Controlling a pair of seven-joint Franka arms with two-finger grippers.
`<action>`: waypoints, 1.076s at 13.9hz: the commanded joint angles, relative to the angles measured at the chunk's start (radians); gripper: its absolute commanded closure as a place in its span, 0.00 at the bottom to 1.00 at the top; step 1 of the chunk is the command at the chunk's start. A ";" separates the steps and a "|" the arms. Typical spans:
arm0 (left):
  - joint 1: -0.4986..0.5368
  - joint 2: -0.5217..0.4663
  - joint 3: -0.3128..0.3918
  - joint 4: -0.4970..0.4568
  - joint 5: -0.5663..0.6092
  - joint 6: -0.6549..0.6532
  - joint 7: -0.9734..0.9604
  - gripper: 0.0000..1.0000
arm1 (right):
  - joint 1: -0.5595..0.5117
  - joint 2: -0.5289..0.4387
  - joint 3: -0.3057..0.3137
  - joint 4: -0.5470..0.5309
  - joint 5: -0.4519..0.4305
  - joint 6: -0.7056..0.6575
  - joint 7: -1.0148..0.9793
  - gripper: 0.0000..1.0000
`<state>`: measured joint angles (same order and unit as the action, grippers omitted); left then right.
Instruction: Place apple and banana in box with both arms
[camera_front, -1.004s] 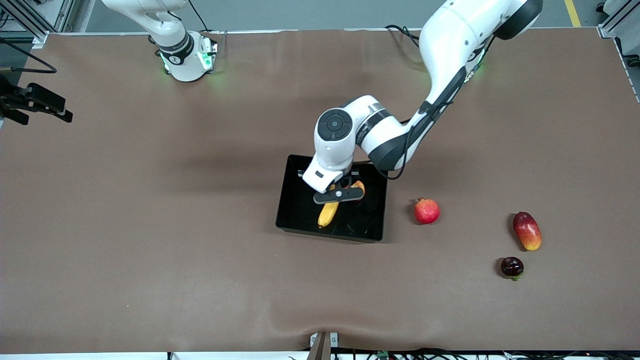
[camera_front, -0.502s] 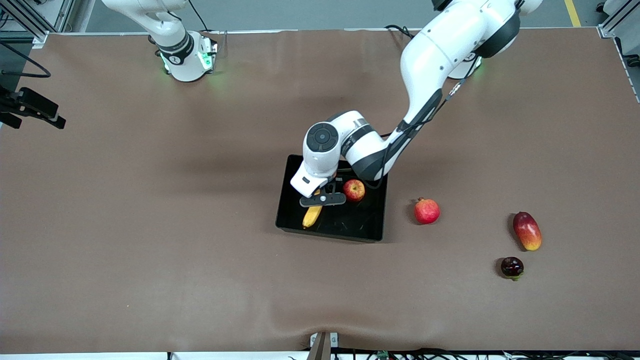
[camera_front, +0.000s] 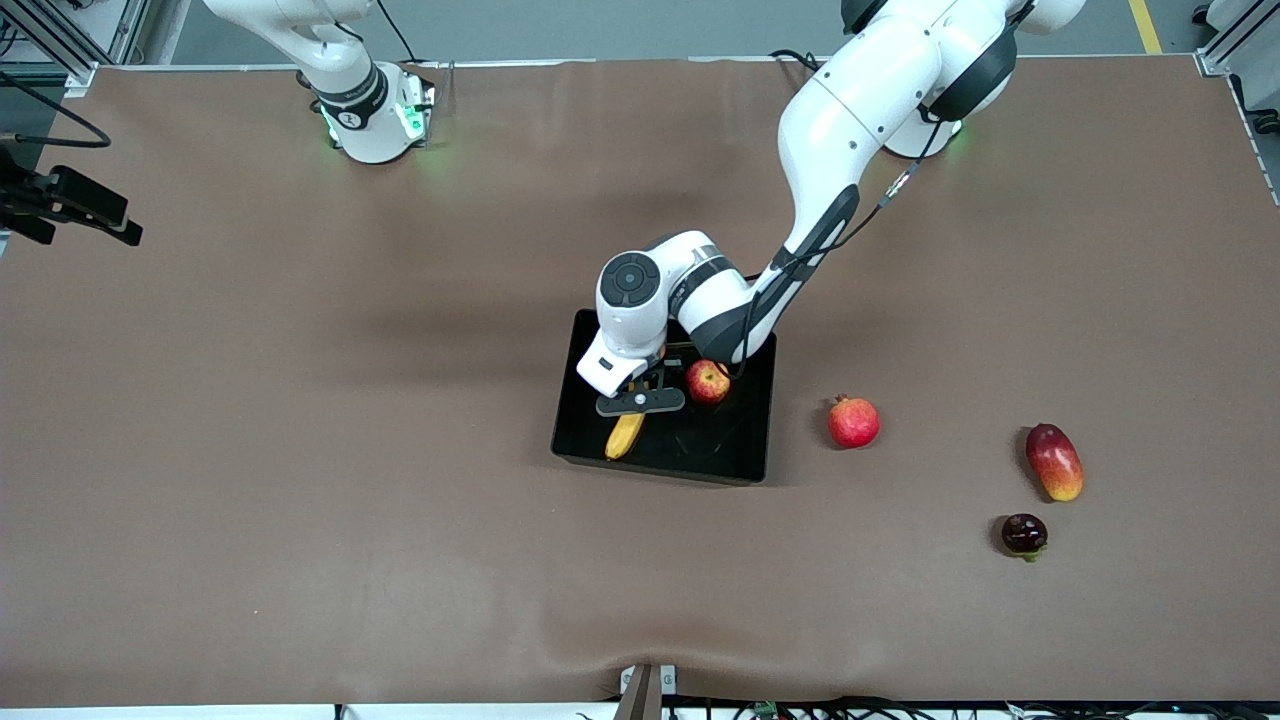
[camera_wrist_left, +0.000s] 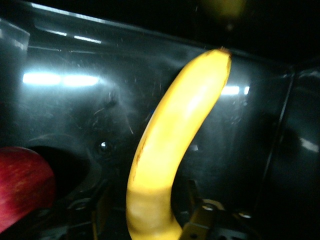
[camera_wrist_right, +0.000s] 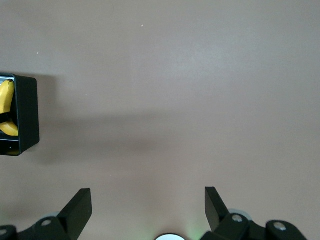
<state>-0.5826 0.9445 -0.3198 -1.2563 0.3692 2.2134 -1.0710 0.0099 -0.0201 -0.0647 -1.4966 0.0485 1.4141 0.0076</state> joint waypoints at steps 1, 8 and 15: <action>0.006 -0.087 0.016 0.009 -0.007 -0.078 -0.015 0.00 | -0.010 -0.004 0.009 0.010 -0.007 -0.020 0.015 0.00; 0.326 -0.490 0.005 -0.014 -0.076 -0.506 0.216 0.00 | -0.019 -0.003 0.003 0.012 -0.015 -0.018 0.015 0.00; 0.597 -0.719 0.005 -0.021 -0.165 -0.768 0.728 0.00 | -0.021 -0.003 0.002 0.010 -0.018 -0.018 0.015 0.00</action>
<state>-0.0633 0.3029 -0.3084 -1.2241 0.2759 1.4743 -0.4505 0.0082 -0.0201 -0.0762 -1.4963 0.0453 1.4092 0.0101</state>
